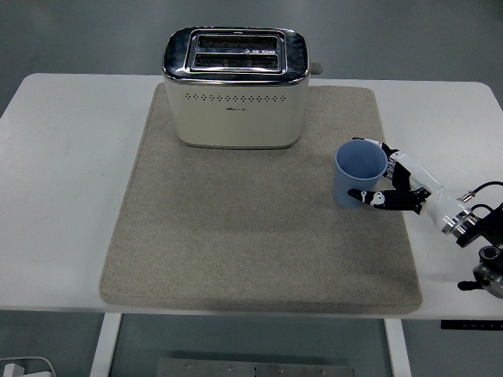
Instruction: Put the water cup in front of the bread machine
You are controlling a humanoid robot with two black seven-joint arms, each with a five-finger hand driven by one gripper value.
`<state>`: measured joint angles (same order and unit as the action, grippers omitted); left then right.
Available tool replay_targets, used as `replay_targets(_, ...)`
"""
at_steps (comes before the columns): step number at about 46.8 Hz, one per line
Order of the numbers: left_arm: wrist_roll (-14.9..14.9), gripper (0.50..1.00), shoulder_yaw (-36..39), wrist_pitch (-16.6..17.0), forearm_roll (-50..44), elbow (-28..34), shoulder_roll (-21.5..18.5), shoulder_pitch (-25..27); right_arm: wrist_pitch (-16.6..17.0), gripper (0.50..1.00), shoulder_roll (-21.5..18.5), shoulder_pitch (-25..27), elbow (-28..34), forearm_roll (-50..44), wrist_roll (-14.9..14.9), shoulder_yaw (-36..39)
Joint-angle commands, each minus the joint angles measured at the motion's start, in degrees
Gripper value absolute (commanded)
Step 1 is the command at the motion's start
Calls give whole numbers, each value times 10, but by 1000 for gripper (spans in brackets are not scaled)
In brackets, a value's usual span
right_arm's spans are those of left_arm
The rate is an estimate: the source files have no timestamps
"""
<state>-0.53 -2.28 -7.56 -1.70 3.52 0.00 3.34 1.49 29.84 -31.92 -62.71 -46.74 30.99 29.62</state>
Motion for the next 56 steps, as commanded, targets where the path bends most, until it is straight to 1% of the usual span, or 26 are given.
replay_targets(1,0,1000,0,0,-1,0,0,0,0,917,-5,-5,0,0,-2,0)
replay_targets(5,0,1000,0,0,-1,0,0,0,-1,917,-12,-7,5,-4,-3,0)
replay_targets(12,0,1000,0,0,-1,0,0,0,-10,915,-12,-9,7,-6,-3,0)
replay_targets(16,0,1000,0,0,-1,0,0,0,-11,891,-13,-9,7,-7,-3,0)
replay_targets(18,0,1000,0,0,-1,0,0,0,-12,848,-12,-9,8,-11,-3,0)
replay_targets(21,0,1000,0,0,-1,0,0,0,-18,738,-12,-9,7,-22,-3,-1)
replay_targets(22,0,1000,0,0,0,0,0,0,-18,691,-12,-9,7,-27,-3,0)
replay_targets(25,0,1000,0,0,0,0,0,0,-20,521,-12,-9,7,-41,-3,0)
replay_targets(26,0,1000,0,0,-1,0,0,0,-20,500,-12,-9,8,-44,-3,0)
replay_targets(56,0,1000,0,0,0,0,0,0,-18,500,-8,-10,6,-33,-4,7)
